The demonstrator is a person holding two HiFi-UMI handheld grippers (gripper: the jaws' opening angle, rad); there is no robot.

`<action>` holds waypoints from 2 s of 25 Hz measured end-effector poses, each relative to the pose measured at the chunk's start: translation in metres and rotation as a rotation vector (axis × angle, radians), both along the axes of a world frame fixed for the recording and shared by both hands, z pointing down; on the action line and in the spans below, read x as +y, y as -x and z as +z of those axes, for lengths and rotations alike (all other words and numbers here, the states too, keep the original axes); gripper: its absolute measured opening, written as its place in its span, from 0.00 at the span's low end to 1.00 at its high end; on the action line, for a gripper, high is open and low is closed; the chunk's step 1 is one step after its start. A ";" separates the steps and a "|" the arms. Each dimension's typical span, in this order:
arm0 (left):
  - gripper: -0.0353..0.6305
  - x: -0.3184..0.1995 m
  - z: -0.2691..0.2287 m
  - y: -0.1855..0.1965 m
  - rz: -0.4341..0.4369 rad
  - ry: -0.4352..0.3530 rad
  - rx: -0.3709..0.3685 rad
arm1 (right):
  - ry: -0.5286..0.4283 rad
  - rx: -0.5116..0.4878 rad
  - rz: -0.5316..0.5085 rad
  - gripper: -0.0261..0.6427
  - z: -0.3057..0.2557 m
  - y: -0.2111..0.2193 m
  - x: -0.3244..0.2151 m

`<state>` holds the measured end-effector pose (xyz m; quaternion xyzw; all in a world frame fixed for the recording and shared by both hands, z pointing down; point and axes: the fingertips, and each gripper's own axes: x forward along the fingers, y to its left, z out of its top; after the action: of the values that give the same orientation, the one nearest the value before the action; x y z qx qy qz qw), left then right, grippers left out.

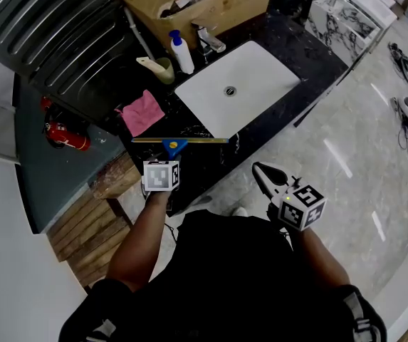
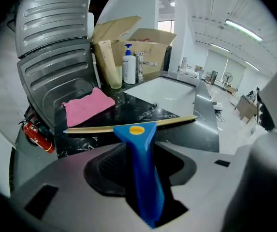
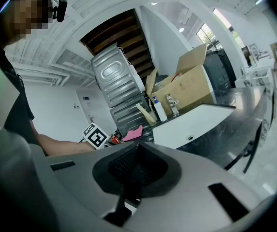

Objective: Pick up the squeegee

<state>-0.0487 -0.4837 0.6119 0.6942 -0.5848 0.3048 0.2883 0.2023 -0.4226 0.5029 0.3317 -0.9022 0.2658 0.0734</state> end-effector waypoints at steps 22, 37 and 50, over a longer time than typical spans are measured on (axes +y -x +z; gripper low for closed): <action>0.30 -0.004 0.018 -0.001 0.000 -0.034 0.067 | -0.001 0.020 -0.020 0.05 0.003 -0.005 -0.004; 0.26 0.016 0.001 0.006 0.044 -0.079 0.158 | -0.029 0.040 0.004 0.05 -0.004 0.026 0.019; 0.26 0.046 -0.093 0.018 0.113 -0.260 0.348 | -0.135 -0.010 0.025 0.05 -0.028 0.097 0.053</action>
<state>-0.0670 -0.4378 0.5187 0.7993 -0.5209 0.1181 0.2753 0.1049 -0.3698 0.4748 0.3459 -0.9142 0.2067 0.0429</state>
